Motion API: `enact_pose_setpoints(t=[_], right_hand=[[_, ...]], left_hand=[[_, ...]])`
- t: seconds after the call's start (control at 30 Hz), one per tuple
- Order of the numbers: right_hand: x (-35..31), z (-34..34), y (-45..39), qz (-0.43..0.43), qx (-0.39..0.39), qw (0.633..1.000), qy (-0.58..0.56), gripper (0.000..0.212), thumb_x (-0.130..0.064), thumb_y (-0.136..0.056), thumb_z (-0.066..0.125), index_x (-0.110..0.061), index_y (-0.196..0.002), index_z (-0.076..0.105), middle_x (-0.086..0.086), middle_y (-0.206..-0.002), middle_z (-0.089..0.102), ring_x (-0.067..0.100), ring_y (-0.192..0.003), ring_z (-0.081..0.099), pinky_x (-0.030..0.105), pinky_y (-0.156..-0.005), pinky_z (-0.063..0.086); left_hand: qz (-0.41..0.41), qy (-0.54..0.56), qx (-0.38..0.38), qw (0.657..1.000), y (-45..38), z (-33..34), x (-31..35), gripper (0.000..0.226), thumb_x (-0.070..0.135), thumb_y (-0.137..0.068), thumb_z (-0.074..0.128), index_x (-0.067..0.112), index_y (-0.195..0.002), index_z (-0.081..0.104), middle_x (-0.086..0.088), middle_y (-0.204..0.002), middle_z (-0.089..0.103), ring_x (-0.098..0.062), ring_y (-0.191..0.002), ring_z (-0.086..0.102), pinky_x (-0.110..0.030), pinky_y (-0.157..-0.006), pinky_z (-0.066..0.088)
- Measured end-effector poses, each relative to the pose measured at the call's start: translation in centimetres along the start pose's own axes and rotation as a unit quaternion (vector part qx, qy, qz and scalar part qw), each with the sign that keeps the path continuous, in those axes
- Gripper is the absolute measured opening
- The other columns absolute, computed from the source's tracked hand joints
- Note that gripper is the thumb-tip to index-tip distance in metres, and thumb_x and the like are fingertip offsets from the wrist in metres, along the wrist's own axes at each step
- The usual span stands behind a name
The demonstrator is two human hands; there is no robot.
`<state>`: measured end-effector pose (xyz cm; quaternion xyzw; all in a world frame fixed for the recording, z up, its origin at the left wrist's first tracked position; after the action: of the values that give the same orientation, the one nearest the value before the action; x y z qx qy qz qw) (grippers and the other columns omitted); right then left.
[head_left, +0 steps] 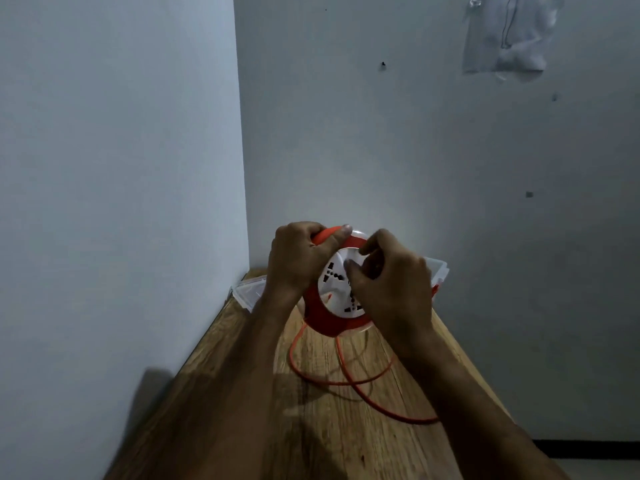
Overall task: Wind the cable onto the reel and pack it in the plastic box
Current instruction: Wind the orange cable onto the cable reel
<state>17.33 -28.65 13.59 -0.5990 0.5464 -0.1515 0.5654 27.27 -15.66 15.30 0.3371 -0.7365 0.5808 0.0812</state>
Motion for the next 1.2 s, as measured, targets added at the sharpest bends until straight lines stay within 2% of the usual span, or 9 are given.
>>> enact_pose_setpoints(t=[0.07,0.27,0.4,0.5,0.77,0.9,1.0,1.1,1.2], right_hand=[[-0.8,0.1,0.0,-0.121,-0.033,0.984,0.126,0.035,-0.024,-0.083,0.080,-0.012,-0.111,0.063,0.004,-0.096,0.067,0.015,-0.070,0.063,0.023,-0.061,0.047],[-1.5,2.7,1.6,-0.108,-0.102,0.976,0.158,0.056,-0.043,-0.085,0.072,-0.013,-0.129,0.055,0.014,-0.126,0.056,0.022,-0.082,0.066,0.025,-0.068,0.054],[-1.5,2.4,1.6,-0.107,-0.079,0.976,0.170,0.069,-0.050,-0.074,0.079,-0.010,-0.127,0.058,0.017,-0.120,0.056,0.026,-0.081,0.066,0.030,-0.066,0.057],[-0.8,2.0,1.1,-0.107,-0.052,0.984,0.130,0.058,-0.045,-0.070,0.082,-0.008,-0.110,0.063,0.013,-0.106,0.059,0.020,-0.073,0.060,0.025,-0.061,0.054],[1.5,2.2,1.8,0.024,-0.026,0.999,0.000,0.060,-0.041,-0.066,0.091,-0.013,-0.112,0.066,-0.002,-0.102,0.072,0.011,-0.082,0.069,0.001,-0.067,0.041],[2.6,2.5,2.4,0.177,0.018,0.979,-0.104,0.060,-0.048,-0.069,0.088,-0.015,-0.113,0.064,-0.003,-0.102,0.069,0.008,-0.084,0.070,0.022,-0.066,0.062],[3.5,3.2,3.3,0.360,0.020,0.908,-0.215,0.061,-0.047,-0.069,0.088,-0.014,-0.113,0.061,0.006,-0.103,0.070,0.020,-0.085,0.074,0.038,-0.065,0.065],[3.4,4.0,4.1,0.513,0.029,0.767,-0.384,0.060,-0.037,-0.071,0.088,-0.003,-0.113,0.061,0.015,-0.100,0.072,0.027,-0.079,0.076,0.040,-0.066,0.064],[2.2,4.1,4.8,0.608,0.050,0.614,-0.501,0.055,-0.030,-0.083,0.081,-0.008,-0.118,0.044,0.019,-0.094,0.062,0.036,-0.103,0.071,0.046,-0.092,0.059]], left_hand=[[-0.002,0.002,0.011,1.000,-0.1,-0.5,-0.1,0.043,0.053,-0.090,0.066,0.011,-0.088,0.078,0.000,-0.075,0.075,-0.007,-0.064,0.068,-0.023,-0.064,0.057],[-0.011,0.002,0.021,1.000,-0.4,-1.4,-0.6,0.046,0.055,-0.089,0.063,0.011,-0.091,0.077,-0.002,-0.083,0.076,-0.003,-0.067,0.066,-0.018,-0.069,0.054],[0.008,0.008,0.015,1.000,-0.6,-1.2,-0.1,0.042,0.051,-0.090,0.065,0.012,-0.096,0.078,-0.001,-0.087,0.076,-0.002,-0.069,0.065,-0.020,-0.073,0.055],[0.020,0.013,0.009,1.000,-0.4,-0.6,0.5,0.042,0.053,-0.089,0.066,0.013,-0.092,0.078,0.000,-0.082,0.076,-0.006,-0.069,0.068,-0.025,-0.071,0.058],[0.038,-0.044,-0.001,0.998,0.3,0.7,0.9,0.051,0.062,-0.086,0.066,0.013,-0.090,0.078,0.002,-0.079,0.074,-0.009,-0.068,0.067,-0.023,-0.065,0.053],[0.044,-0.057,0.006,0.997,0.4,0.9,1.2,0.051,0.060,-0.088,0.065,0.011,-0.093,0.078,-0.001,-0.083,0.076,-0.010,-0.069,0.067,-0.017,-0.063,0.049],[0.052,-0.050,0.022,0.997,0.5,1.0,1.6,0.052,0.059,-0.088,0.064,0.010,-0.095,0.077,-0.003,-0.087,0.076,-0.012,-0.072,0.069,-0.021,-0.066,0.053],[0.066,-0.065,0.031,0.995,0.8,1.3,2.1,0.053,0.061,-0.088,0.064,0.010,-0.094,0.077,-0.003,-0.087,0.076,-0.012,-0.072,0.068,-0.028,-0.067,0.058],[0.071,-0.070,0.018,0.995,1.1,1.8,2.0,0.054,0.063,-0.088,0.063,0.011,-0.094,0.076,-0.002,-0.086,0.075,-0.013,-0.073,0.068,-0.035,-0.069,0.060]])
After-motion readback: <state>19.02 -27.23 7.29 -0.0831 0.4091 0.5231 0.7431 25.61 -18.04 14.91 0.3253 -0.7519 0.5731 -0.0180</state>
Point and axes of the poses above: each hand's wrist, its own y-axis away from the middle knuckle, its own z-axis out of the palm, x = y × z, the point moved 5 cm from there along -y, towards the middle knuckle
